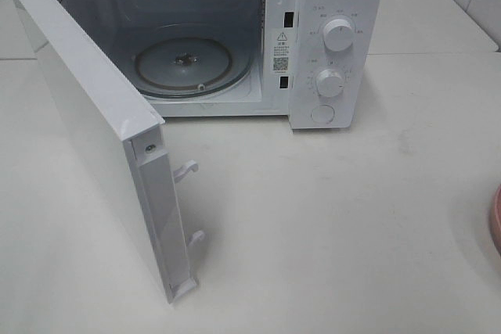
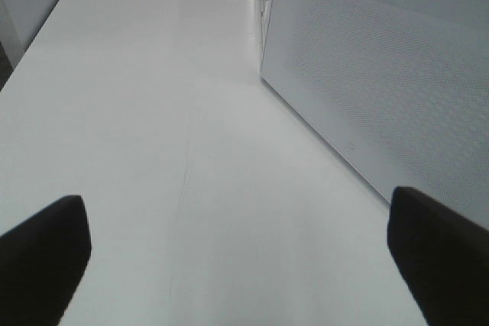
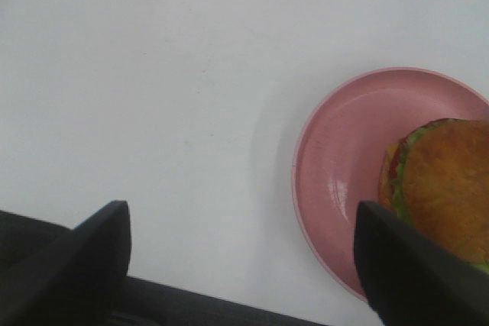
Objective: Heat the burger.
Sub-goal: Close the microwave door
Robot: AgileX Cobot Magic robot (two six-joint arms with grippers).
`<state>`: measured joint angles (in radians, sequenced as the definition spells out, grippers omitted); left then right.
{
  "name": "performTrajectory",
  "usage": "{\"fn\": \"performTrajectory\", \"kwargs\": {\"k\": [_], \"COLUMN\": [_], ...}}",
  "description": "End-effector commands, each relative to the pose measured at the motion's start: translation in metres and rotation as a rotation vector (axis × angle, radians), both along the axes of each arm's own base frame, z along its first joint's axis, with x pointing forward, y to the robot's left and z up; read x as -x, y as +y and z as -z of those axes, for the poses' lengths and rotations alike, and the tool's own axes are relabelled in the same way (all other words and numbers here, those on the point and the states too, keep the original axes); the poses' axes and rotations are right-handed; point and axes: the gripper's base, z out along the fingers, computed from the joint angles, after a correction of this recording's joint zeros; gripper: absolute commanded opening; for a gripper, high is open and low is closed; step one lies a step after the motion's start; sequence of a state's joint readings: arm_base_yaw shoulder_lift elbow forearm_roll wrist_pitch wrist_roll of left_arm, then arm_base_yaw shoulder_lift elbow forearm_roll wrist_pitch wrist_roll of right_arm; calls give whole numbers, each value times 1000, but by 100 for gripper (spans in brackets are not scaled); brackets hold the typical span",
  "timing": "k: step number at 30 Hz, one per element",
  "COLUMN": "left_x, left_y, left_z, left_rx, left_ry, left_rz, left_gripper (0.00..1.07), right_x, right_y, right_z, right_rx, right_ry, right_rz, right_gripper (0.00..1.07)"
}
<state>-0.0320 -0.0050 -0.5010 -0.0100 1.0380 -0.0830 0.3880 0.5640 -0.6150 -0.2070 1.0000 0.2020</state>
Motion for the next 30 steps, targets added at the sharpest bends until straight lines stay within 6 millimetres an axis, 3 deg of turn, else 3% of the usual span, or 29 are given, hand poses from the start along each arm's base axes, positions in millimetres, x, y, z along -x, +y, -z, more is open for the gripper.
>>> {"fn": "performTrajectory", "kwargs": {"k": [1, 10, 23, 30], "left_x": [3, 3, 3, 3], "left_y": [0, 0, 0, 0], "left_z": [0, 0, 0, 0], "left_rx": [7, 7, 7, 7], "left_ry": [-27, -27, -27, -27], "left_rz": [-4, -4, -4, -4], "left_gripper": [98, 98, 98, 98], "right_x": [18, 55, 93, 92], "right_y": [-11, -22, -28, -28], "right_z": [4, 9, 15, 15], "right_rx": [-21, -112, -172, -169], "right_ry": [-67, -221, -420, -417], "right_rz": [55, 140, 143, 140], "right_gripper": [76, 76, 76, 76]}}
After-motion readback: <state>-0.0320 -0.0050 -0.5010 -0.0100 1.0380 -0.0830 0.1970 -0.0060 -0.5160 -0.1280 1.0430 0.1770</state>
